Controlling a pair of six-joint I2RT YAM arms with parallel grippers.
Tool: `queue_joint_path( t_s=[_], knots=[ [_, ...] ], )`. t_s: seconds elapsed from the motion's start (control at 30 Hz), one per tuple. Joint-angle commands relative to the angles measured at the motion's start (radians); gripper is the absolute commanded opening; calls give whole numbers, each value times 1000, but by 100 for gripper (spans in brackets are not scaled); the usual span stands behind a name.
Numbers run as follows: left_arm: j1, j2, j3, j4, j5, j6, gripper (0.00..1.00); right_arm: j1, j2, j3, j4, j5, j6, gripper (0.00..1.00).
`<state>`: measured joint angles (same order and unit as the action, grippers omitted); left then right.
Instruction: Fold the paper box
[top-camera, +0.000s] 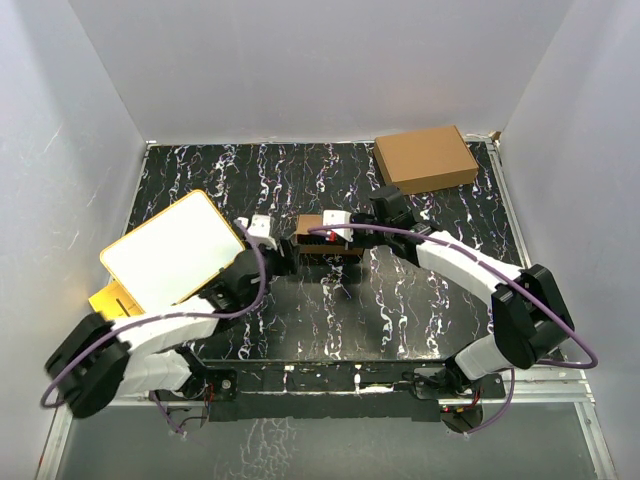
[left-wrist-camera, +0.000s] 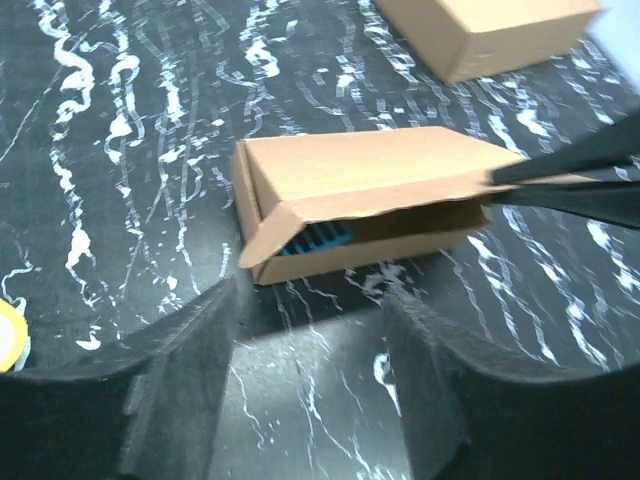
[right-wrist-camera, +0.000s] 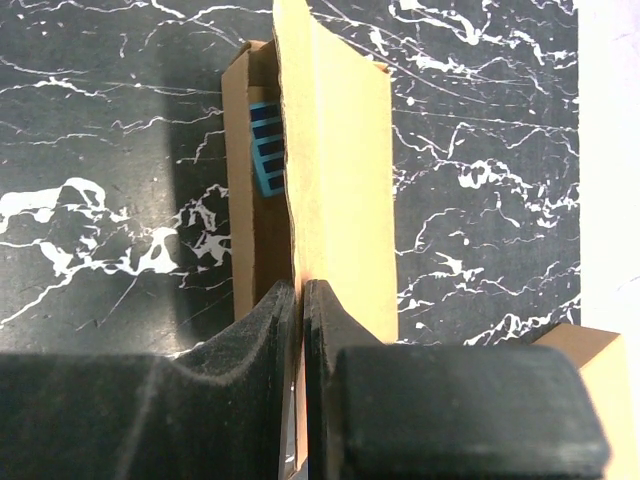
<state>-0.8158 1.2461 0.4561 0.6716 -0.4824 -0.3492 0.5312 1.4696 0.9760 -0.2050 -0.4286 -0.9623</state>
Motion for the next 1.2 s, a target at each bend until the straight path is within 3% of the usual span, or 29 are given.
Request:
queue_joint_path(
  t_s=[0.0, 0.13, 0.23, 0.47, 0.77, 1.0, 1.17],
  knots=[
    [0, -260, -41, -235, 248, 64, 64, 1, -12, -62, -10, -42, 8, 11],
    [13, -412, -55, -318, 267, 54, 73, 2, -9, -103, -1, -60, 16, 13],
    [29, -408, -20, -337, 286, 21, 73, 1, -4, -118, -2, -63, 20, 14],
    [80, -220, 99, -303, 364, -66, 73, 1, 13, -134, 1, -78, 62, 14],
    [314, -42, 203, -310, 623, -155, 73, -13, 8, -46, 9, -52, 178, 17],
    [424, 102, 308, -370, 719, -210, 67, -24, 15, -16, 0, -80, 208, 18],
    [448, 232, 366, -324, 829, -278, 66, -25, 26, -21, -2, -80, 206, 22]
  ],
)
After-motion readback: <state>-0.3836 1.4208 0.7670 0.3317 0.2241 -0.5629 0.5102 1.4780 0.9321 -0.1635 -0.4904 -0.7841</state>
